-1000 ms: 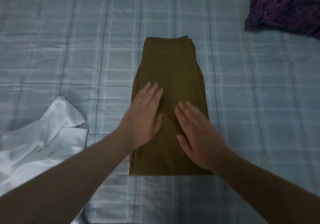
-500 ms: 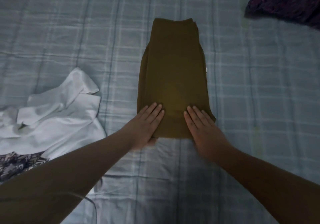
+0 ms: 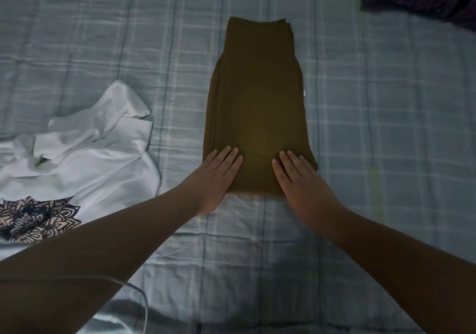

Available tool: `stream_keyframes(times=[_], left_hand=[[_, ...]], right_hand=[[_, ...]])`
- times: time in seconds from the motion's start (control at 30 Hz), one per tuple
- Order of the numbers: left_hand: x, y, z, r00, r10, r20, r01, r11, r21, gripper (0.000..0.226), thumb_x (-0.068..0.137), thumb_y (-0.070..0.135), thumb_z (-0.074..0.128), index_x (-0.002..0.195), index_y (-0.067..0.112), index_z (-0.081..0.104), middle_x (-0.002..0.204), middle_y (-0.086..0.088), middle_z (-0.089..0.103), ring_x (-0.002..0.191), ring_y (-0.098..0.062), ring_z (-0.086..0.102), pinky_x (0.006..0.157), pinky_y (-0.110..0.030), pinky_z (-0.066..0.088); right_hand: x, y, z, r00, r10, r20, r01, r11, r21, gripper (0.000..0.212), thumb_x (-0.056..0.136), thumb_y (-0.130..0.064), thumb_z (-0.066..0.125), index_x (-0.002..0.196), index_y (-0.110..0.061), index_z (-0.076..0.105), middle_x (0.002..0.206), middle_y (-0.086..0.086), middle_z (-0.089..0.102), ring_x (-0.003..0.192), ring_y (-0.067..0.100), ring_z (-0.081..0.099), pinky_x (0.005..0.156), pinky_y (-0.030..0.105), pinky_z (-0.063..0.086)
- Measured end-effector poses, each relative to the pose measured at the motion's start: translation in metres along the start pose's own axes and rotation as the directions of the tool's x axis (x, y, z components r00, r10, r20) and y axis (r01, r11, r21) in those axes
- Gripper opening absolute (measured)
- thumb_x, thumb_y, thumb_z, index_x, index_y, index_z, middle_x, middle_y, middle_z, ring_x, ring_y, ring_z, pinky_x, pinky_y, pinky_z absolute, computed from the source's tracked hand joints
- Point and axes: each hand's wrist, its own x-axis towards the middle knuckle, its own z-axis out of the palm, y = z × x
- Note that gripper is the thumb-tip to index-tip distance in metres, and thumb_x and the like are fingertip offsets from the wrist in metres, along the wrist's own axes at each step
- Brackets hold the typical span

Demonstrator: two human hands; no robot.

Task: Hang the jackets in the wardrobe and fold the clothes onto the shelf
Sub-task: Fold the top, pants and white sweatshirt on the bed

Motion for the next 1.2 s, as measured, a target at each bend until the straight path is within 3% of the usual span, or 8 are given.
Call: stream_keyframes(times=[0.27,0.5,0.67,0.73,0.8,0.87,1.0,1.2], left_hand=[[-0.074,0.073,0.013,0.989,0.035,0.144,-0.017,0.993,-0.120,0.075,0.098,0.013,0.032,0.155,0.004,-0.016,0.164,-0.019,-0.015,0.151,-0.035,-0.016,0.124,-0.048,-0.003],[-0.129,0.130,0.043,0.952,0.105,0.287,-0.049,0.979,-0.197,0.088,0.094,0.028,0.044,0.154,0.003,-0.014,0.164,-0.020,-0.011,0.152,-0.035,-0.011,0.124,-0.048,-0.003],[-0.148,0.145,0.040,0.960,0.110,0.256,-0.026,0.950,-0.310,0.079,0.086,0.029,0.031,0.156,0.001,0.007,0.163,-0.022,0.017,0.151,-0.038,0.012,0.123,-0.050,0.012],[-0.148,0.141,0.030,0.967,0.108,0.231,-0.014,0.927,-0.374,0.079,0.090,0.029,0.038,0.158,0.005,0.006,0.165,-0.017,0.011,0.153,-0.033,0.006,0.123,-0.043,0.000],[-0.143,0.131,0.012,0.957,0.125,0.262,0.007,0.892,-0.452,0.077,0.097,0.029,0.044,0.159,0.012,0.001,0.167,-0.009,0.004,0.154,-0.024,-0.001,0.121,-0.033,-0.010],[-0.136,0.116,-0.011,0.952,0.133,0.277,0.031,0.856,-0.517,0.070,0.099,0.025,0.046,0.159,0.016,0.010,0.166,-0.005,0.013,0.153,-0.020,0.007,0.121,-0.028,-0.003],[-0.122,0.081,-0.057,0.952,0.011,0.305,0.196,0.743,-0.640,0.048,0.099,0.023,0.045,0.147,0.030,0.043,0.141,0.000,0.056,0.124,-0.019,0.054,0.103,-0.031,0.042],[-0.074,0.017,-0.108,0.946,-0.211,0.244,0.323,0.583,-0.745,0.016,0.093,0.020,0.060,0.102,0.028,0.070,0.091,0.006,0.068,0.089,-0.016,0.064,0.075,-0.027,0.046]], right_hand=[[-0.093,-0.043,0.010,0.995,-0.045,0.091,0.037,0.995,0.091,0.059,0.091,-0.014,0.026,0.145,0.003,0.041,0.146,0.032,0.041,0.136,0.046,0.041,0.113,0.057,0.031],[-0.169,-0.084,0.025,0.957,-0.065,0.282,0.007,0.979,0.203,0.066,0.083,-0.013,0.037,0.148,-0.002,0.030,0.147,0.029,0.042,0.135,0.044,0.043,0.111,0.057,0.035],[-0.184,-0.086,0.014,0.924,-0.076,0.374,-0.053,0.945,0.322,0.098,0.062,-0.006,0.075,0.149,-0.004,0.030,0.148,0.029,0.041,0.134,0.045,0.045,0.106,0.057,0.040],[-0.186,-0.080,0.001,0.935,-0.069,0.349,-0.078,0.917,0.391,0.100,0.071,-0.001,0.068,0.155,-0.010,0.016,0.157,0.026,0.027,0.141,0.043,0.034,0.113,0.054,0.032],[-0.184,-0.069,-0.017,0.934,-0.059,0.351,-0.110,0.891,0.442,0.091,0.086,0.001,0.052,0.157,-0.020,-0.002,0.164,0.016,0.006,0.149,0.034,0.016,0.120,0.043,0.018],[-0.178,-0.057,-0.039,0.919,-0.027,0.393,-0.179,0.860,0.478,0.078,0.094,-0.004,0.041,0.158,-0.025,0.000,0.166,0.006,0.002,0.149,0.025,0.018,0.119,0.037,0.024],[-0.155,-0.033,-0.073,0.909,0.092,0.406,-0.292,0.838,0.462,0.052,0.100,-0.017,0.039,0.151,-0.027,0.032,0.153,0.000,0.041,0.131,0.019,0.048,0.107,0.034,0.040],[-0.089,0.013,-0.121,0.910,0.245,0.335,-0.399,0.739,0.543,0.016,0.091,-0.014,0.050,0.101,-0.021,0.061,0.091,0.000,0.063,0.089,0.023,0.062,0.075,0.032,0.046]])
